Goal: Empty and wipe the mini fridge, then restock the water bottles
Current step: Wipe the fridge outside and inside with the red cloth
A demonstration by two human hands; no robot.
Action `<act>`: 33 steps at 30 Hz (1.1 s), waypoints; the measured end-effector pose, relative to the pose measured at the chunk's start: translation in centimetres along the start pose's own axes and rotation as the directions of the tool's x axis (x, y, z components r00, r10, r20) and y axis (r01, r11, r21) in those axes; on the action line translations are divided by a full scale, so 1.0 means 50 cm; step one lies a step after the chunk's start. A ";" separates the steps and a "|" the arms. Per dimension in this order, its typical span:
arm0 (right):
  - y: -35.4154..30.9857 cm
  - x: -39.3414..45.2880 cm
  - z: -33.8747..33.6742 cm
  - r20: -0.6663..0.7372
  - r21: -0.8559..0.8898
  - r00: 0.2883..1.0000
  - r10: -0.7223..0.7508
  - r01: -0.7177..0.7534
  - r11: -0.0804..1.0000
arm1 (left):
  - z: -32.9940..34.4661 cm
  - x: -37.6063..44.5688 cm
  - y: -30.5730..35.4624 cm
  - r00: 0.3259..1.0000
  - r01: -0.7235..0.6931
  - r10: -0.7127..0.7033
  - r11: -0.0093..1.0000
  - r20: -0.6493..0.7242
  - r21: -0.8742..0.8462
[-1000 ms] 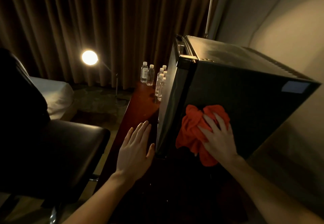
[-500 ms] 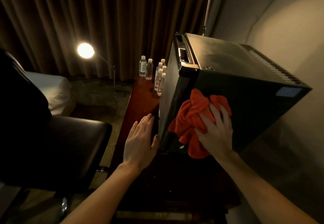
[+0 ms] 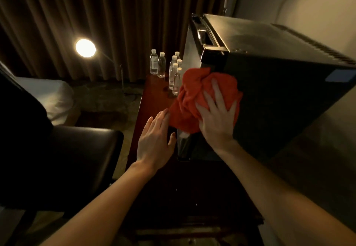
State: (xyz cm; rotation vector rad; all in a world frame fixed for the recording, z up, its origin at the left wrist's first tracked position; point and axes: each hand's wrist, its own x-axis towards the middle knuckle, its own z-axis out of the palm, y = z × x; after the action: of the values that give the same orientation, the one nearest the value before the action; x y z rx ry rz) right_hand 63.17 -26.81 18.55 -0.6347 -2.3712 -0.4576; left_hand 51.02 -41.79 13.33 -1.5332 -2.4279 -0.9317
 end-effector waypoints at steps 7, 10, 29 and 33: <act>-0.019 -0.196 0.145 0.479 -0.194 0.869 -0.121 0.240 0.951 | 0.030 -0.008 -0.080 0.997 -0.062 0.061 0.998 0.057 0.013; -0.022 -0.181 0.137 0.205 -0.097 0.978 -0.041 0.062 0.993 | 0.050 -0.017 -0.111 0.995 -0.069 0.068 0.997 0.074 0.015; -0.119 -0.407 0.379 0.478 0.023 0.867 0.140 -0.172 0.985 | 0.159 -0.030 -0.199 0.981 -0.142 0.139 0.990 0.136 0.012; -0.085 -0.386 0.337 0.464 0.014 0.886 0.024 -0.034 0.999 | 0.154 -0.038 -0.180 0.977 -0.153 0.153 0.988 0.149 -0.008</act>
State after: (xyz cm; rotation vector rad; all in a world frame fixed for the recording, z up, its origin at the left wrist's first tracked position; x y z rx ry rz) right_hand 65.81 -28.72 -7.21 -0.8451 -2.8074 -0.2865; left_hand 45.91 -41.62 2.48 -1.8198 -2.3625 -0.8105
